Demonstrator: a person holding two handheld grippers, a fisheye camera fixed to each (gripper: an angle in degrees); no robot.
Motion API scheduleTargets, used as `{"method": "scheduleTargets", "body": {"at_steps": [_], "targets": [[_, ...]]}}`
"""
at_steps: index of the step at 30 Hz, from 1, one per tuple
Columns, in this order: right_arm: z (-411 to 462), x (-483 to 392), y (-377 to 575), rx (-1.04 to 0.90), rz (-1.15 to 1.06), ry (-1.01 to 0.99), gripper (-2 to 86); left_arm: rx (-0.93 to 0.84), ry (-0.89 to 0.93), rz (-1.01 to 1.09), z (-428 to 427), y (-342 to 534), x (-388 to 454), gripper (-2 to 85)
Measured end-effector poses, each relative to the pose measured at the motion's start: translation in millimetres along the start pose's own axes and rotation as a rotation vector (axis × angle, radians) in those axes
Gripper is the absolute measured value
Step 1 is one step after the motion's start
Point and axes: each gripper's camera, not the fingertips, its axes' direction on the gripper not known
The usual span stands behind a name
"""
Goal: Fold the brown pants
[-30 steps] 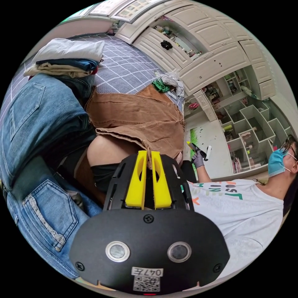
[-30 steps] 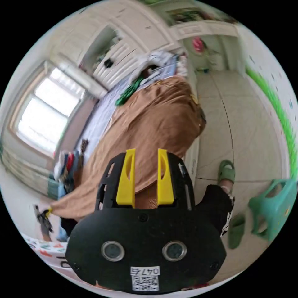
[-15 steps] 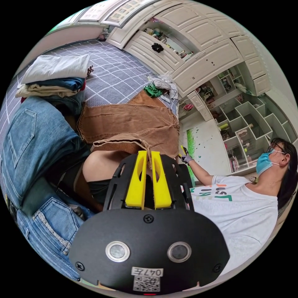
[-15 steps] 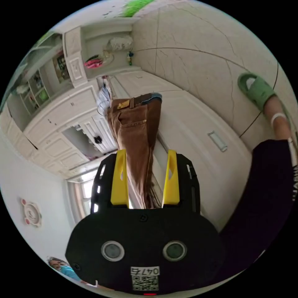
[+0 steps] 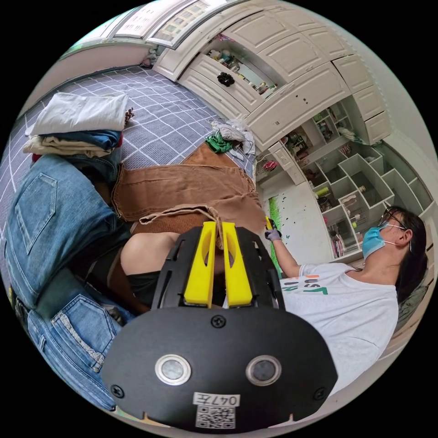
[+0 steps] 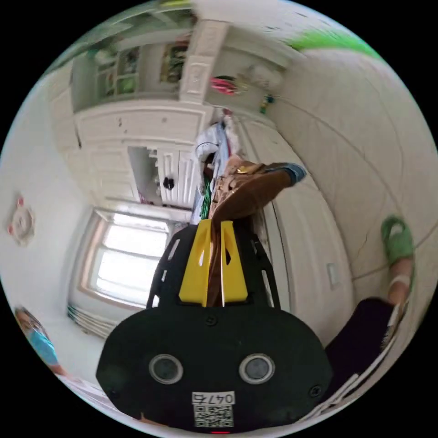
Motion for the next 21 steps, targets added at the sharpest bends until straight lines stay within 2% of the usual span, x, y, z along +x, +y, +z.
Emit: {"method": "scheduleTargets", "body": {"at_steps": [3, 11, 16, 21], "targets": [[2, -46, -11, -0.044, -0.107, 0.105, 0.2, 0.051, 0.033, -0.034, -7, 15, -20, -0.4], [27, -63, 1, -0.035, 0.043, 0.132, 0.2, 0.104, 0.115, -0.123, 19, 44, -77, -0.3], [49, -122, 10, 0.006, -0.070, 0.212, 0.2, 0.099, 0.122, -0.185, 38, 54, -110, -0.4], [123, -223, -2, 0.013, -0.211, 0.285, 0.4, 0.156, 0.160, -0.300, 57, 33, -157, -0.1]]}}
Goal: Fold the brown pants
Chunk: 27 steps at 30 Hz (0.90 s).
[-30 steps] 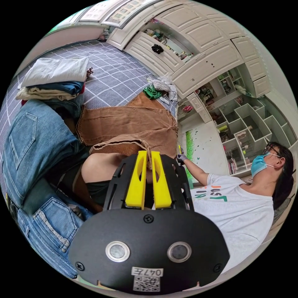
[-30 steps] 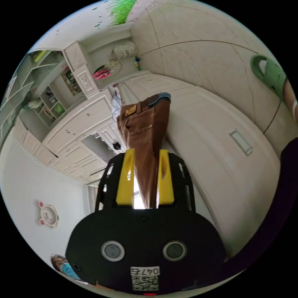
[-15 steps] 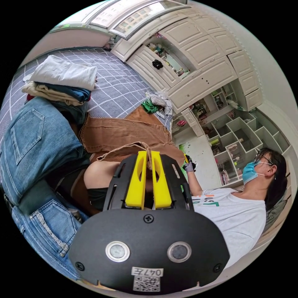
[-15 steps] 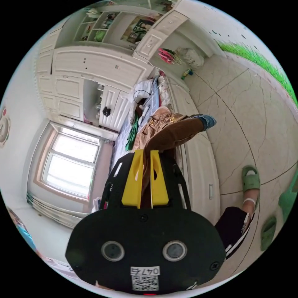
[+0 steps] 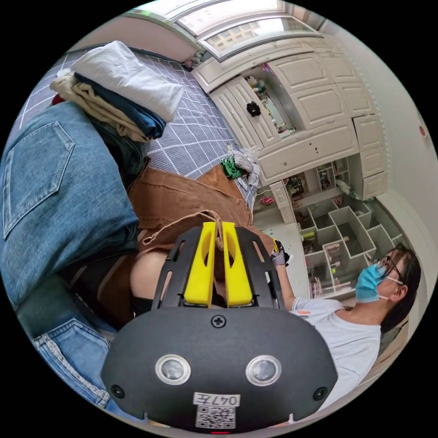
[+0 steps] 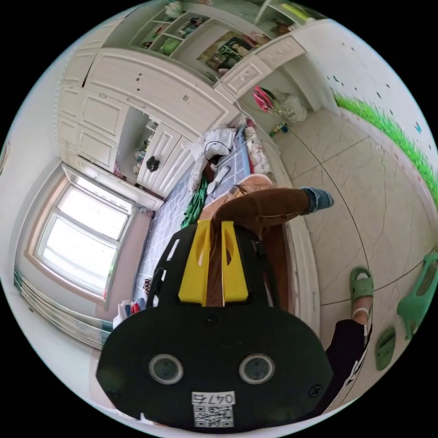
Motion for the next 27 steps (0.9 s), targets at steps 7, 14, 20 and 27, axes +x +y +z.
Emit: {"method": "scheduleTargets", "body": {"at_steps": [7, 14, 20, 27], "targets": [[142, -132, -44, -0.066, -0.103, 0.107, 1.5, 0.182, -0.047, -0.326, 46, -41, -79, 2.0], [253, -202, -9, -0.115, -0.209, -0.252, 3.1, 0.280, -0.179, -0.309, 95, -57, -71, 15.9], [239, -273, 107, -0.361, -0.773, -0.044, 0.0, 0.133, -0.333, -0.108, 156, -35, -14, 14.8], [206, -320, 282, -0.551, -1.160, 0.155, 3.9, -0.005, -0.269, -0.007, 279, -23, 22, 13.4]]}}
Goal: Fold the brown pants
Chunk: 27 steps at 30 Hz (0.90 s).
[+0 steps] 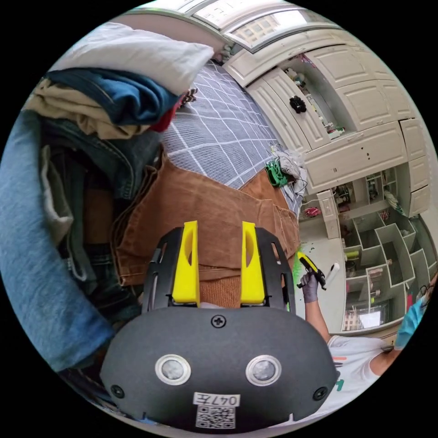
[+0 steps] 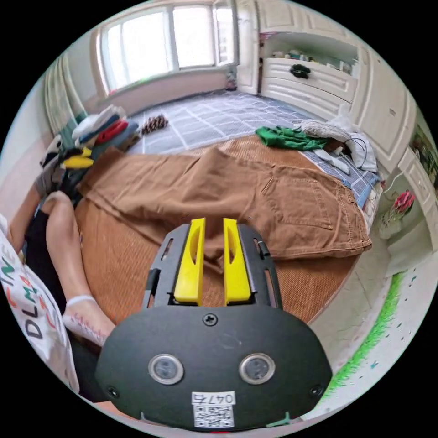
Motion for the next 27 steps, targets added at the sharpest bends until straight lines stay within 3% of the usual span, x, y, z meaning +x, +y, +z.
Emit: {"method": "scheduleTargets", "body": {"at_steps": [5, 11, 15, 22, 27], "targets": [[38, -90, -26, -0.199, -0.314, 0.219, 4.5, 0.061, -0.077, -0.040, 22, 18, 0, 13.1], [63, -131, -55, -0.320, -0.493, 0.392, 1.4, 0.280, -0.112, -0.154, -66, 53, 4, 13.4], [61, -142, -71, -0.331, -0.515, 0.373, 0.6, 0.126, -0.148, -0.148, -86, 48, 10, 12.7], [52, -145, -89, -0.307, -0.424, 0.331, 0.0, -0.248, -0.215, -0.093, 7, -10, 41, 13.3], [37, -137, -101, -0.287, -0.386, 0.292, -0.1, -0.306, -0.295, -0.141, 43, -39, 53, 13.6]]}}
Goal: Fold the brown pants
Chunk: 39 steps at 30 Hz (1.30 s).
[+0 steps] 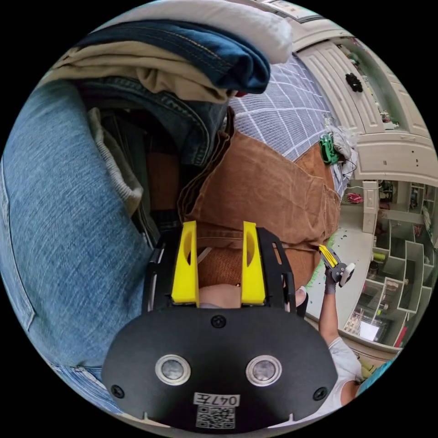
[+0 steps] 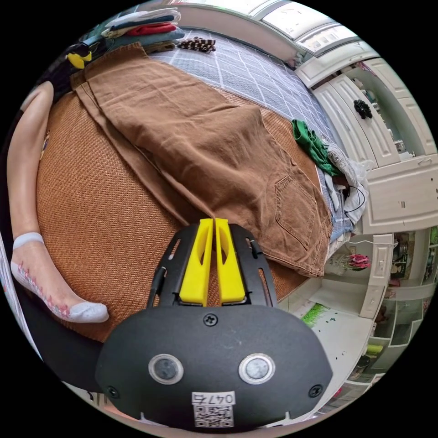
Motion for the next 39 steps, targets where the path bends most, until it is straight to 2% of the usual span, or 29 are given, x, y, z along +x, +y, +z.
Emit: {"method": "scheduleTargets", "body": {"at_steps": [7, 20, 29, 35, 37, 39], "targets": [[-4, 15, 2, 0.014, 0.025, -0.050, -0.2, -0.035, -0.139, 0.015, 10, -30, 51, 13.0], [-3, 30, 8, 0.001, 0.009, -0.061, -0.3, -0.115, -0.234, 0.084, 18, -54, 120, 10.6], [3, 42, 15, -0.015, 0.004, -0.065, -0.3, -0.111, -0.273, 0.183, 8, -51, 177, -0.3], [-7, 50, 26, -0.033, -0.086, -0.018, -0.3, -0.058, -0.289, 0.268, -32, -34, 218, -1.0], [-18, 54, 33, -0.011, -0.114, 0.018, -0.3, -0.016, -0.329, 0.327, -67, -6, 246, -1.0], [-22, 59, 43, -0.010, -0.143, 0.044, -0.3, -0.051, -0.380, 0.356, -74, 8, 259, -1.0]]}}
